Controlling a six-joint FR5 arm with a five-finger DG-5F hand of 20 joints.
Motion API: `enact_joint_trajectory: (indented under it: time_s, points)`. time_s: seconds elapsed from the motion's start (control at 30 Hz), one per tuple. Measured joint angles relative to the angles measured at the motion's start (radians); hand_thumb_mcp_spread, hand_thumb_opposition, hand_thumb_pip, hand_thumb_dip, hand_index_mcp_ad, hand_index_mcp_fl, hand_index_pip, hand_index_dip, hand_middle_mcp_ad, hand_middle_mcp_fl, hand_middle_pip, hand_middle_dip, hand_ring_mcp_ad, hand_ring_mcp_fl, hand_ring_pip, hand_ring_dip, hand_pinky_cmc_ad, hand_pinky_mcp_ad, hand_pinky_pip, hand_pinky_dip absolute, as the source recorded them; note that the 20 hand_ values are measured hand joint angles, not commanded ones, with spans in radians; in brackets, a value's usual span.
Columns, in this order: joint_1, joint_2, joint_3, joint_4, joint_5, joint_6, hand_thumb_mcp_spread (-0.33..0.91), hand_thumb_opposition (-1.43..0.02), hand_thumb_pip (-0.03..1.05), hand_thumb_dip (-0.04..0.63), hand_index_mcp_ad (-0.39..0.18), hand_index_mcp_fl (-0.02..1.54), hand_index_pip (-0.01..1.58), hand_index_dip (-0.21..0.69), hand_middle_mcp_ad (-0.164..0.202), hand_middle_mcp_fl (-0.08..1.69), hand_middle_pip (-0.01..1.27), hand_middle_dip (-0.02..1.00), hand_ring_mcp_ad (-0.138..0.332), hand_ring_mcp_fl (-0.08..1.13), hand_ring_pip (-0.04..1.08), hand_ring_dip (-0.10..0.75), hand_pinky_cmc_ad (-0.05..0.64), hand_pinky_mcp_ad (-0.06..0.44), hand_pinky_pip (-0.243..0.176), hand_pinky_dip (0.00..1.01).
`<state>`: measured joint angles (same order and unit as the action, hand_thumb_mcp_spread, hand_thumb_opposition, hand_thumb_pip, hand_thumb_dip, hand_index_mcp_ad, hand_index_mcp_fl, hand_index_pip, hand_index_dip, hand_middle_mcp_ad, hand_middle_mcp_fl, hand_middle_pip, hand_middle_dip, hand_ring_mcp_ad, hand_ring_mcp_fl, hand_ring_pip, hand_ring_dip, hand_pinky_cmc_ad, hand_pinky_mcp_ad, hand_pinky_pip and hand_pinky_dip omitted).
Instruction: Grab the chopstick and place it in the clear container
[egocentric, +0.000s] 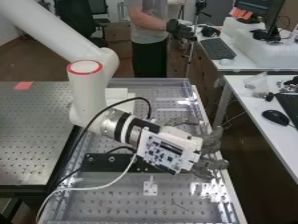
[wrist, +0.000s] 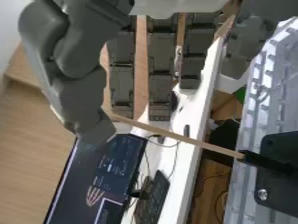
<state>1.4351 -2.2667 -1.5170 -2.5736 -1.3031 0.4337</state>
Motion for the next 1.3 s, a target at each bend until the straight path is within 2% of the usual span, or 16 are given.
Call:
enact_joint_trajectory:
  time_s: [0.13, 0.6, 0.7, 0.87, 1.0, 1.3]
  points:
    - [-0.002, -0.006, 0.002, 0.013, 0.001, 0.001, 0.45, -0.85, 0.6, 0.337, -0.138, 0.65, 0.58, 0.201, 0.059, 0.79, 0.14, 0.64, 0.105, 0.33, 0.1, 0.332, 0.389, 0.314, 0.012, 0.18]
    - [-0.007, -0.016, 0.01, 0.012, 0.001, -0.006, 0.49, -0.85, 0.58, 0.34, -0.154, 0.7, 0.59, 0.202, 0.061, 0.84, 0.14, 0.64, 0.105, 0.36, 0.1, 0.363, 0.386, 0.312, 0.01, 0.18]
    - [-0.007, -0.016, 0.012, 0.009, 0.002, -0.008, 0.48, -0.85, 0.57, 0.34, -0.154, 0.73, 0.59, 0.202, 0.061, 0.84, 0.14, 0.64, 0.103, 0.36, 0.1, 0.379, 0.387, 0.312, 0.026, 0.18]
    - [-0.009, -0.016, 0.015, 0.008, 0.001, -0.009, 0.5, -0.85, 0.54, 0.34, -0.154, 0.76, 0.61, 0.202, 0.061, 0.88, 0.14, 0.64, 0.105, 0.38, 0.1, 0.379, 0.386, 0.312, 0.026, 0.18]
    - [-0.01, -0.015, 0.016, 0.002, 0.0, -0.009, 0.5, -0.85, 0.54, 0.34, -0.154, 0.76, 0.62, 0.202, 0.059, 0.88, 0.18, 0.64, 0.101, 0.41, 0.1, 0.379, 0.382, 0.312, 0.024, 0.18]
    - [-0.009, -0.014, 0.013, -0.003, -0.003, -0.007, 0.5, -0.85, 0.54, 0.34, -0.171, 0.76, 0.62, 0.202, 0.063, 1.01, 0.23, 0.64, 0.101, 0.44, 0.1, 0.405, 0.387, 0.314, 0.028, 0.18]
